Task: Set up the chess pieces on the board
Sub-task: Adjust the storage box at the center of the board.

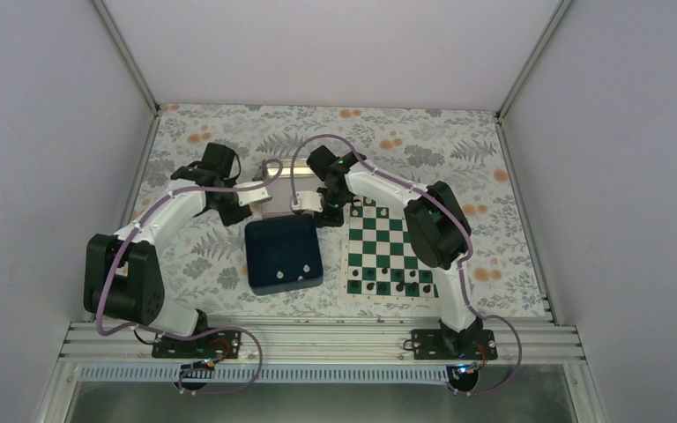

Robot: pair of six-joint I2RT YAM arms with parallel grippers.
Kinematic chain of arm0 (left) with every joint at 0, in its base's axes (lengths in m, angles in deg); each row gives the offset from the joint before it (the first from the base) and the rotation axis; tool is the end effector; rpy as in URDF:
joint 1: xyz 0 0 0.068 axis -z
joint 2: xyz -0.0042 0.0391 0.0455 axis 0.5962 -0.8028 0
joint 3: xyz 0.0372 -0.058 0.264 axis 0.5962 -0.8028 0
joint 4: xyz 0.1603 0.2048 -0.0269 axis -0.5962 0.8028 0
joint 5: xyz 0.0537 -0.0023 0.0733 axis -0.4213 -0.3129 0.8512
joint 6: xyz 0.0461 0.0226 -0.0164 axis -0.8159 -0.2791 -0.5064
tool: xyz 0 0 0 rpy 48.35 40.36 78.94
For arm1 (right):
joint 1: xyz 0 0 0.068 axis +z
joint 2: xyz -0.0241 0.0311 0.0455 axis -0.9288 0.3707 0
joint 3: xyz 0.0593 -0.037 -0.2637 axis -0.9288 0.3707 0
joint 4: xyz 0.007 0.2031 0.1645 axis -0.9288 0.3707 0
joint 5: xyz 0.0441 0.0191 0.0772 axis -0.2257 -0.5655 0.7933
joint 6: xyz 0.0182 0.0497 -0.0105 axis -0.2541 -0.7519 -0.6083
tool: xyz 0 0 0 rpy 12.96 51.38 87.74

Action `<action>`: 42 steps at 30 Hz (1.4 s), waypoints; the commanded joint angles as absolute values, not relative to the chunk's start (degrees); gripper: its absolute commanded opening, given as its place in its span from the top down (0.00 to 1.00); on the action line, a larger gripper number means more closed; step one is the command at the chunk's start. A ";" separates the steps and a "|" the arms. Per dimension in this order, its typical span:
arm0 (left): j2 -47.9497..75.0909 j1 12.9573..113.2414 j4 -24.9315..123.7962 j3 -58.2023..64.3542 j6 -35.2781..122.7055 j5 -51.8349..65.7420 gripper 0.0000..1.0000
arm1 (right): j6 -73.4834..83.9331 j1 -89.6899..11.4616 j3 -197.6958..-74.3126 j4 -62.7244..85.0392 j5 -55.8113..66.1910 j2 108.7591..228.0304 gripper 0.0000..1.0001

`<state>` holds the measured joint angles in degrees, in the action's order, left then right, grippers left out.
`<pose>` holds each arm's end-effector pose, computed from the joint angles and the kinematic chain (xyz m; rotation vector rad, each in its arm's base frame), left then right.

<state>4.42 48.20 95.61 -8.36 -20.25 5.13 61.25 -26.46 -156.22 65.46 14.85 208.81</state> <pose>0.2773 -0.0631 0.2312 1.4806 2.2818 -0.0399 0.3079 0.2894 0.1801 -2.1141 2.0259 0.4286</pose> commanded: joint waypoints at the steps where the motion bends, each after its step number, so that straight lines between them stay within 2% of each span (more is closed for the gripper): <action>1: 5.43 48.11 102.90 -11.40 -21.30 6.04 0.98 | 59.50 -25.37 -159.15 64.63 15.19 210.16 0.96; 17: 9.75 52.96 111.83 -21.03 -19.29 3.95 0.98 | 57.71 -24.65 -167.95 67.03 15.66 216.14 0.96; 26: 12.16 53.83 111.43 -14.55 -18.14 1.54 0.98 | 56.72 -24.47 -169.77 66.85 16.79 215.67 0.96; 33: 11.73 52.57 107.49 -10.16 -18.77 6.68 0.98 | 56.82 -24.47 -157.04 66.15 14.32 204.62 0.96; 42: 5.09 39.78 102.31 -8.80 -25.06 5.87 0.98 | 59.20 -19.86 -140.95 69.46 17.99 192.31 0.96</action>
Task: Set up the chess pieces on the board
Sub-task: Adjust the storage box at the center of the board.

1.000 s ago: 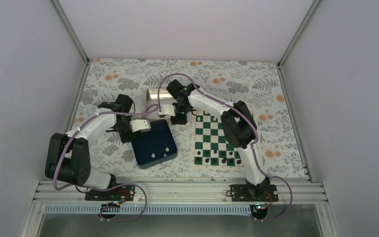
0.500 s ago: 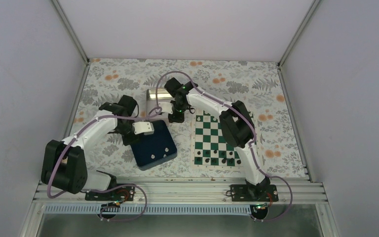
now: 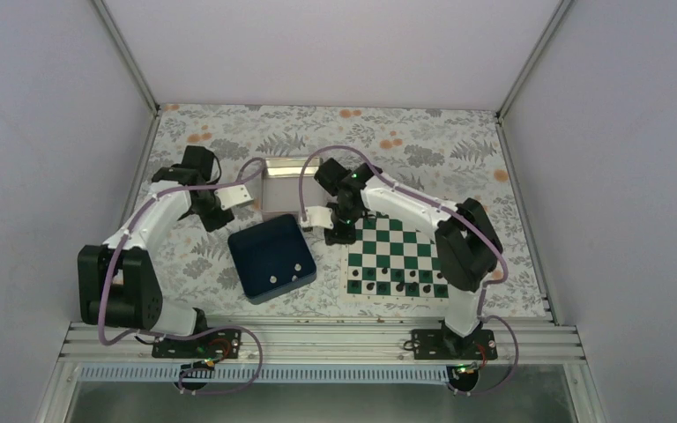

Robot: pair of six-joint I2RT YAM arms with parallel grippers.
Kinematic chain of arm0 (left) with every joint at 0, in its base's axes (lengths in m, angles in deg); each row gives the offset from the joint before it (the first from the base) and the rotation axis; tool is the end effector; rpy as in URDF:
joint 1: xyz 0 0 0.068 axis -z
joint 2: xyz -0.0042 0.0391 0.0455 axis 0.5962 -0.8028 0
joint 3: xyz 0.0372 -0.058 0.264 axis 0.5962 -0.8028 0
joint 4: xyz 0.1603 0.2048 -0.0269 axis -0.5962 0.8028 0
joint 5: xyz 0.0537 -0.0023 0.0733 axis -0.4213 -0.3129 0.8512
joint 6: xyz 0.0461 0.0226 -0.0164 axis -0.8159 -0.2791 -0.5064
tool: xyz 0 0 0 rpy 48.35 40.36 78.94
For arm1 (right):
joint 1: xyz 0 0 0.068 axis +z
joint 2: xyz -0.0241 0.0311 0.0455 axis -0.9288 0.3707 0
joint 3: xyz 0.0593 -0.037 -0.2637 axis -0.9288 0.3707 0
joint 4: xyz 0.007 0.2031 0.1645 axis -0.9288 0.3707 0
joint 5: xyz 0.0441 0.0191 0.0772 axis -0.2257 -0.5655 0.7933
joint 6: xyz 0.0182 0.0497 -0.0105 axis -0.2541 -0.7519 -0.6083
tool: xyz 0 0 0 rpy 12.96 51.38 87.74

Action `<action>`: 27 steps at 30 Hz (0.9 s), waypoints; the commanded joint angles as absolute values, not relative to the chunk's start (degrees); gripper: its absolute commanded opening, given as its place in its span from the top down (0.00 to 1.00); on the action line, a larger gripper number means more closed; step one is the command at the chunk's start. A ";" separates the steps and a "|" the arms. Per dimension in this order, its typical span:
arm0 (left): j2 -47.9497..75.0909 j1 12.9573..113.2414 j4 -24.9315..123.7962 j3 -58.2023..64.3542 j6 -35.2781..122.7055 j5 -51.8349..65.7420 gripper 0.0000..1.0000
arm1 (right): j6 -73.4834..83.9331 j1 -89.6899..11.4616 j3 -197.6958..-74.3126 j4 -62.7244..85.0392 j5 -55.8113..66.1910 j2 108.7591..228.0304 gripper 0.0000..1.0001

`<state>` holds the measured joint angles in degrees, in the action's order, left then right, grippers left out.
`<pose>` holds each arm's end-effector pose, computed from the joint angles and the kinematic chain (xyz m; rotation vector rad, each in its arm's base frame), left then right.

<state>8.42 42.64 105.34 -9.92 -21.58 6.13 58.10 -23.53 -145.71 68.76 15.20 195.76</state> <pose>0.2526 -0.0322 0.2350 1.4407 2.4490 -0.0572 0.2544 0.2671 0.2162 -2.1266 2.0490 0.4556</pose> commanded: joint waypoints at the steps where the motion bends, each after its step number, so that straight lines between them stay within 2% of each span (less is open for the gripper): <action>1: 4.10 39.26 101.82 -8.78 -25.28 5.55 0.98 | 59.11 -18.92 -139.53 69.08 18.19 192.14 0.96; 13: -1.18 38.80 97.29 -12.79 -25.08 3.85 0.98 | 57.12 -10.49 -136.57 64.53 17.14 196.40 0.96; 27: -0.94 38.80 100.32 -17.51 -25.61 2.47 0.98 | 51.57 -10.54 -141.92 57.62 11.55 200.95 0.96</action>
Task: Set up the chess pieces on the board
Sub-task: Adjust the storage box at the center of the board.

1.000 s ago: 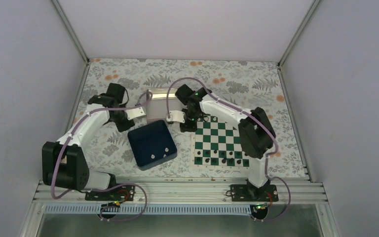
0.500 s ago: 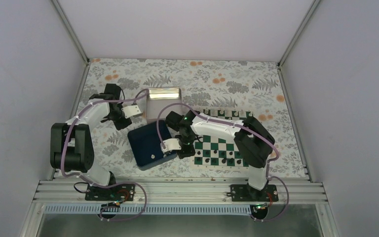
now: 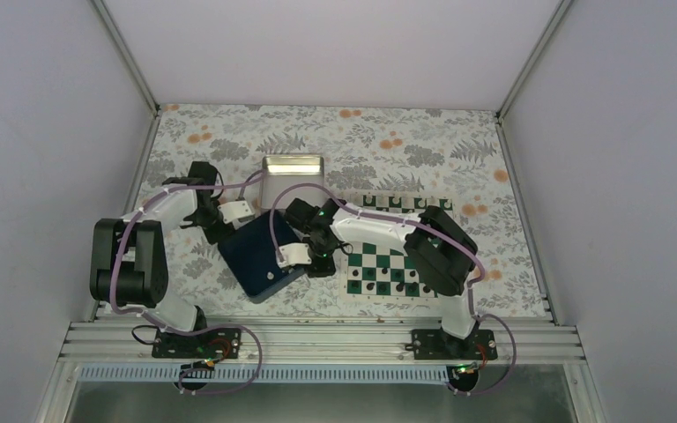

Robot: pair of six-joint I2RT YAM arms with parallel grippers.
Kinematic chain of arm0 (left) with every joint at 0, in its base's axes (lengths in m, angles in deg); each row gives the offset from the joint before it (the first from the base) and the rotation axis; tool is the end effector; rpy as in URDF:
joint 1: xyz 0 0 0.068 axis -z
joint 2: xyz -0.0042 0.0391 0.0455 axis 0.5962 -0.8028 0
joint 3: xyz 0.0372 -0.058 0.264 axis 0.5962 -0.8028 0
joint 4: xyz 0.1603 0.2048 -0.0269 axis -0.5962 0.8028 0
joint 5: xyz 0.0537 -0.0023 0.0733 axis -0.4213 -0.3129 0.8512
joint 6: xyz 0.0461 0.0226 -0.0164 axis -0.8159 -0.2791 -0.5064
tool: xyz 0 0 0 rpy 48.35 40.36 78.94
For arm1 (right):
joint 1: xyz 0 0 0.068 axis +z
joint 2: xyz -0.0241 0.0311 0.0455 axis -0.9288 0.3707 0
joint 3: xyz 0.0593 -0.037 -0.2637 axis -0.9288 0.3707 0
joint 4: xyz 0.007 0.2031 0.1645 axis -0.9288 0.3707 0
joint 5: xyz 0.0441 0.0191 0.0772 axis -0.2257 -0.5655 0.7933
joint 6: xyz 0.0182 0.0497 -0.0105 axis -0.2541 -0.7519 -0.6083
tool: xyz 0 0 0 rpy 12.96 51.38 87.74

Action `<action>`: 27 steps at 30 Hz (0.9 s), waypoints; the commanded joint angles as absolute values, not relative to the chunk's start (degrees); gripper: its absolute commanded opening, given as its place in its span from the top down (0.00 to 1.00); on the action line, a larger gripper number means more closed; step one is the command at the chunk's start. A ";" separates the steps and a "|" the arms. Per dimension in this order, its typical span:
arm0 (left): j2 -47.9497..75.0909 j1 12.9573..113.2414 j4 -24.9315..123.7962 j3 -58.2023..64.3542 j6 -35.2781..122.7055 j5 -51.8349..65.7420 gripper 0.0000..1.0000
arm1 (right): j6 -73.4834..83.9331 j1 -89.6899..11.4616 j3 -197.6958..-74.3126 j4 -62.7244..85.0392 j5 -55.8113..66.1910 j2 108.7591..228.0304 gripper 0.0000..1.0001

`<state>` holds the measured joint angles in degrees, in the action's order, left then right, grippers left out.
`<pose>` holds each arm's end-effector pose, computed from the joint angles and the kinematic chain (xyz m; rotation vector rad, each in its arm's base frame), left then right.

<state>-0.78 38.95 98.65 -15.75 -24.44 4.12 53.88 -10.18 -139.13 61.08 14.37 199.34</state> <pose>0.2634 -0.0175 0.1721 1.4640 2.5587 -0.1789 0.1861 0.3181 0.1665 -2.3434 1.9377 0.4682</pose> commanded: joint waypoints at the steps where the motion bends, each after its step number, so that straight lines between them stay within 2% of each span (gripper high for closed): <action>1: -0.65 38.80 100.62 -17.82 -25.53 2.47 0.98 | 51.45 -10.91 -142.50 57.46 11.17 201.22 0.96; 10: 2.50 39.56 105.43 -18.84 -25.13 0.99 0.98 | 51.23 -13.77 -148.79 57.22 9.96 204.50 0.96; 27: 7.72 48.57 113.57 -23.18 -20.62 -3.56 0.98 | 53.03 -17.90 -161.34 55.63 6.24 213.70 0.96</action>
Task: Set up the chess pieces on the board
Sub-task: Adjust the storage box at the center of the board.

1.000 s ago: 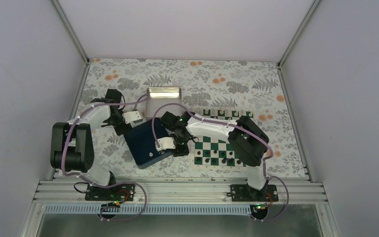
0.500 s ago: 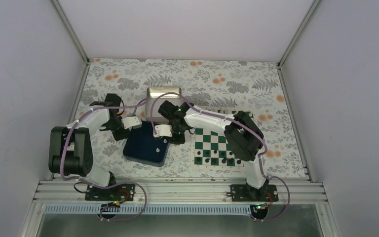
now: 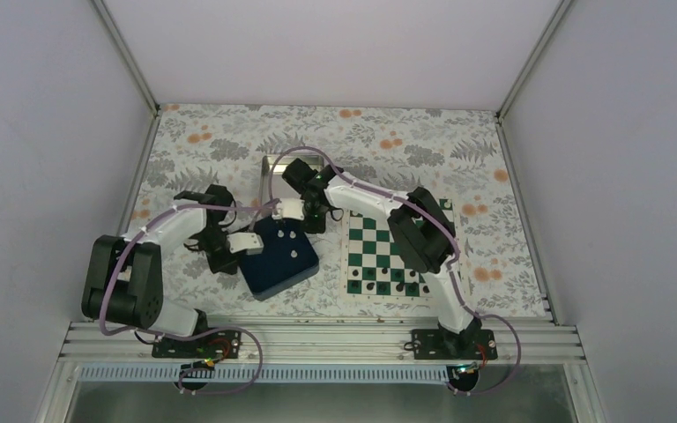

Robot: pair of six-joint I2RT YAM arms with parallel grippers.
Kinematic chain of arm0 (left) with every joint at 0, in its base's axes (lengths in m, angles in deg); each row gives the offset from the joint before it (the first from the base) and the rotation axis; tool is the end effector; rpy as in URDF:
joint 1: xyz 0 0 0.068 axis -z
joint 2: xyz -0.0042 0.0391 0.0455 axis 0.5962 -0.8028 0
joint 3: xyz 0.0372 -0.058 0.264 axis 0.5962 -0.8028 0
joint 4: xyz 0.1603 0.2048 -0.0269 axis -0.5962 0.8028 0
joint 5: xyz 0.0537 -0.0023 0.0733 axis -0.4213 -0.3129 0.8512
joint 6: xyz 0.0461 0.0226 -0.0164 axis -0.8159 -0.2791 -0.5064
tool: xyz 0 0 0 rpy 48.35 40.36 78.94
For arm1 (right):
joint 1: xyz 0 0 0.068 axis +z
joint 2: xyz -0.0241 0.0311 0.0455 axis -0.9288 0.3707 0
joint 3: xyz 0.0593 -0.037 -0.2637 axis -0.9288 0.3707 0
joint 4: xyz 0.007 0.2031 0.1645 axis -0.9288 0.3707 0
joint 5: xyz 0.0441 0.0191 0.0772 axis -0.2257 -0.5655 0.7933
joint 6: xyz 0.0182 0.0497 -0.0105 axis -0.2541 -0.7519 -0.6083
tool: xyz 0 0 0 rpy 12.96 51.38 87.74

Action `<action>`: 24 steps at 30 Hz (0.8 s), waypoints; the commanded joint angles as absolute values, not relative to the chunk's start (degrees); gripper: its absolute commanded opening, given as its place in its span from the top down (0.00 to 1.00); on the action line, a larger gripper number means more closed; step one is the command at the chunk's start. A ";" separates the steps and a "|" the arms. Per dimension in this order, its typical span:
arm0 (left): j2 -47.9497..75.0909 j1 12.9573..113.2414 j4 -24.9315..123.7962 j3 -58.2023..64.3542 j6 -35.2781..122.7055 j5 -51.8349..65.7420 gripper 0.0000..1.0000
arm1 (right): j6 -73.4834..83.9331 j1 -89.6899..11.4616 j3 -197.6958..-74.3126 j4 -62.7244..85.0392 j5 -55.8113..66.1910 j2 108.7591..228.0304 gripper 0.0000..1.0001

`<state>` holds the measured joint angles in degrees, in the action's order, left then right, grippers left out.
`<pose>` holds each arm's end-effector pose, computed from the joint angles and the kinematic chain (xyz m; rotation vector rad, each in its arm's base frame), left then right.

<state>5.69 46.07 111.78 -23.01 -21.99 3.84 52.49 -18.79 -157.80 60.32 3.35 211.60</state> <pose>0.2025 -0.0408 0.1674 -1.6039 -2.6250 0.3594 0.2831 0.3364 0.1679 -2.0694 2.0483 0.1737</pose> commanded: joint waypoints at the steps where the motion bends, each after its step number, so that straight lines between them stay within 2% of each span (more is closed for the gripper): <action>1: 7.97 49.05 114.30 -22.95 -20.48 -4.63 0.98 | 53.23 -17.96 -162.40 56.04 6.58 214.26 0.96; 13: 5.82 59.04 114.34 -21.86 -16.30 -10.25 0.98 | 52.53 -19.33 -173.91 59.98 11.16 220.63 0.96; 17: 3.84 63.25 113.18 -21.76 -15.01 -8.82 0.98 | 52.99 -19.40 -175.40 61.51 12.38 221.60 0.96; 24: 2.83 64.78 114.66 -18.18 -15.04 -10.56 0.98 | 52.49 -19.82 -173.83 60.91 11.31 217.98 0.96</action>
